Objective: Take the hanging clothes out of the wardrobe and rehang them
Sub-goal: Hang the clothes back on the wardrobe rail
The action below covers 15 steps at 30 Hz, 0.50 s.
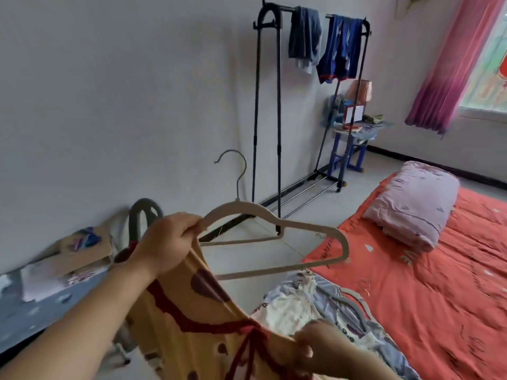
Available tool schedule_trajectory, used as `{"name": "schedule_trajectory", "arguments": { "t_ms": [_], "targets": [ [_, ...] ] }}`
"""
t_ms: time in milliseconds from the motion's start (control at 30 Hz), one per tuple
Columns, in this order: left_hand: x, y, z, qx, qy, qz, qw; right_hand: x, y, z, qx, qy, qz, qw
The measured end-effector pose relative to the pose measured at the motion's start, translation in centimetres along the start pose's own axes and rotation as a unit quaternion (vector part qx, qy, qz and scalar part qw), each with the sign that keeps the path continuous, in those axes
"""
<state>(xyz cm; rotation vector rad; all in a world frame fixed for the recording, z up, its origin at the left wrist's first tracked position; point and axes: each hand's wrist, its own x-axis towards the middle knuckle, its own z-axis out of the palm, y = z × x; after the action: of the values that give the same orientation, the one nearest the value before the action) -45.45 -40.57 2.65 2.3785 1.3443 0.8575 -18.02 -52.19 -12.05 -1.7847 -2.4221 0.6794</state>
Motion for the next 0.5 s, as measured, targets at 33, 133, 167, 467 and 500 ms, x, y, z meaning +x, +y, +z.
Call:
{"name": "schedule_trajectory", "arguments": {
  "t_ms": [33, 133, 167, 467, 500],
  "targets": [
    [-0.6, -0.6, -1.3, 0.010, 0.015, -0.011, 1.000, 0.1, 0.3, -0.7, -0.030, -0.002, 0.004, 1.000],
    [-2.7, -2.0, -4.8, 0.042, 0.051, -0.043, 0.997, 1.1, 0.3, -4.0, -0.066, 0.046, 0.007, 0.997],
    [-3.4, -2.4, -5.9, 0.049, 0.062, -0.049, 0.996, 1.7, -0.2, -5.5, -0.067, 0.076, -0.002, 0.995],
    [-10.3, -5.3, -16.0, 0.142, 0.116, -0.069, 0.981, 6.4, -11.2, -16.3, -0.050, 0.232, -0.091, 0.967],
    [-11.1, -5.3, -16.8, 0.148, 0.126, -0.071, 0.978, 6.5, -13.5, -17.1, -0.041, 0.247, -0.110, 0.962]
  ]
}}
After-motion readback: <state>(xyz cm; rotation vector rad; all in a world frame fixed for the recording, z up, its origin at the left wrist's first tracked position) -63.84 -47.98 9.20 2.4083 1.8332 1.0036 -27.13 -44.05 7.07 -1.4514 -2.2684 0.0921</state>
